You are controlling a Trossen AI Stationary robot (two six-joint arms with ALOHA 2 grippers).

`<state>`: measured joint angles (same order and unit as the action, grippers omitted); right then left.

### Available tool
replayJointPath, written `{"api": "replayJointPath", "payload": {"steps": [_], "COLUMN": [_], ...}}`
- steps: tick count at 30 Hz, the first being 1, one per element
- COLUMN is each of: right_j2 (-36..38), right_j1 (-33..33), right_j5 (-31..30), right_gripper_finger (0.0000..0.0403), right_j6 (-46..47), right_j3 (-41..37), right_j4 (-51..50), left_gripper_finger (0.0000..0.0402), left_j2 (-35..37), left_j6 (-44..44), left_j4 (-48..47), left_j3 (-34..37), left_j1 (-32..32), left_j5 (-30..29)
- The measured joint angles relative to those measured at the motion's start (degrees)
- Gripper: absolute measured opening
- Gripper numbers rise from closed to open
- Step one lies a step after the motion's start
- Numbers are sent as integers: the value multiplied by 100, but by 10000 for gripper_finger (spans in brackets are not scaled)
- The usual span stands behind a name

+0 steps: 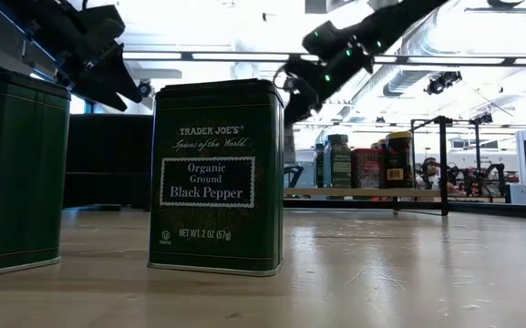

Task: Shelf spices
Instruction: Put the top white seasoning bottle on the shelf

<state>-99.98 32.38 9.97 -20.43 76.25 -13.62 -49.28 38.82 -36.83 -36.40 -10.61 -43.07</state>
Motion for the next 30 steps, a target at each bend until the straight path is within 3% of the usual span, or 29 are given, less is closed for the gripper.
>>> {"api": "replayJointPath", "payload": {"steps": [11,30], "right_j2": [0,-4], "right_j1": [441,495], "right_j5": [69,-532], "right_gripper_finger": [202,219], "right_j6": [195,-401], "right_j3": [-789,-853], "right_j4": [804,823], "left_gripper_finger": [284,284], "left_j2": [-4,-4], "left_j6": [1,9], "left_j4": [99,117], "left_j3": [0,0], "left_j1": [0,0], "left_j5": [-15,-3]}}
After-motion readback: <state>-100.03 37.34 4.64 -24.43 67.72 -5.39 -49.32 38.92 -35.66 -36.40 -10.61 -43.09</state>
